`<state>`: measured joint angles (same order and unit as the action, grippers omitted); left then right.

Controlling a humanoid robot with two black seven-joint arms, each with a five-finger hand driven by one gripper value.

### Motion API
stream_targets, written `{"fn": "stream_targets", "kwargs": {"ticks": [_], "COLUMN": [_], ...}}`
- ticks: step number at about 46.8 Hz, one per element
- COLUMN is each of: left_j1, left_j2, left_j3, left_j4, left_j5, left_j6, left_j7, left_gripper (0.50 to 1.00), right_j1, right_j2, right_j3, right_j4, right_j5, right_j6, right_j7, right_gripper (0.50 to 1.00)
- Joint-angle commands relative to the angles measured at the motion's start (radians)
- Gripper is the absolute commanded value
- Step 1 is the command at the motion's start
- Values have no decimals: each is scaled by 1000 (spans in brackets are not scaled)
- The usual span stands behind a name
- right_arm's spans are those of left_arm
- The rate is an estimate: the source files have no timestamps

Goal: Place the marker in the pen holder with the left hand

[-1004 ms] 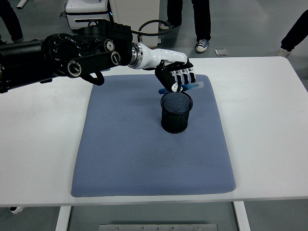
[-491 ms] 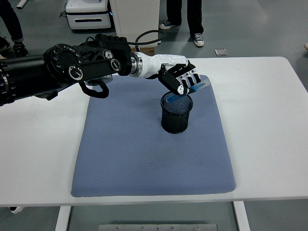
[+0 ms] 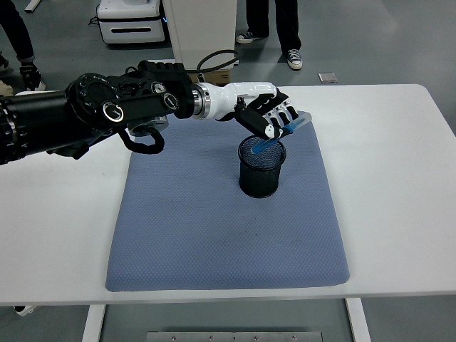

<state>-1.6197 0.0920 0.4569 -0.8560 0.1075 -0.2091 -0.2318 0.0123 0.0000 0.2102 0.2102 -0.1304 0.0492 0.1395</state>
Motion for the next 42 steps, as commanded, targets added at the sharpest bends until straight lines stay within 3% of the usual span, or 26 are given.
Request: {"fn": "stream_targets", "kwargs": {"ticks": [1, 6, 8, 11, 22, 28, 42], "left_j1": [1, 0, 0, -3, -11, 4, 101], "left_j2": [2, 2, 3, 3, 21, 71, 153], "left_j3": [-1, -4, -4, -7, -46, -53, -66], "left_j4": [0, -1, -1, -1, 0, 25, 68], "left_j5": [-9, -11, -11, -11, -12, -9, -9], "left_j6": [0, 0, 0, 0, -1, 2, 19], "left_j7": [0, 0, 0, 0, 0, 2, 3], "left_gripper": [701, 909, 962, 1000, 1000, 1000, 1000], "right_j1": [0, 0, 0, 0, 0, 0, 0], "right_j2": [0, 0, 0, 0, 0, 0, 0], "right_j3": [0, 0, 0, 0, 0, 0, 0], "right_j4": [0, 0, 0, 0, 0, 0, 0], "right_j5": [0, 0, 0, 0, 0, 0, 0], "right_j6": [1, 0, 1, 0, 0, 0, 0], "right_j7": [0, 0, 0, 0, 0, 0, 0], "right_gripper": [1000, 1000, 1000, 1000, 1000, 1000, 1000]}}
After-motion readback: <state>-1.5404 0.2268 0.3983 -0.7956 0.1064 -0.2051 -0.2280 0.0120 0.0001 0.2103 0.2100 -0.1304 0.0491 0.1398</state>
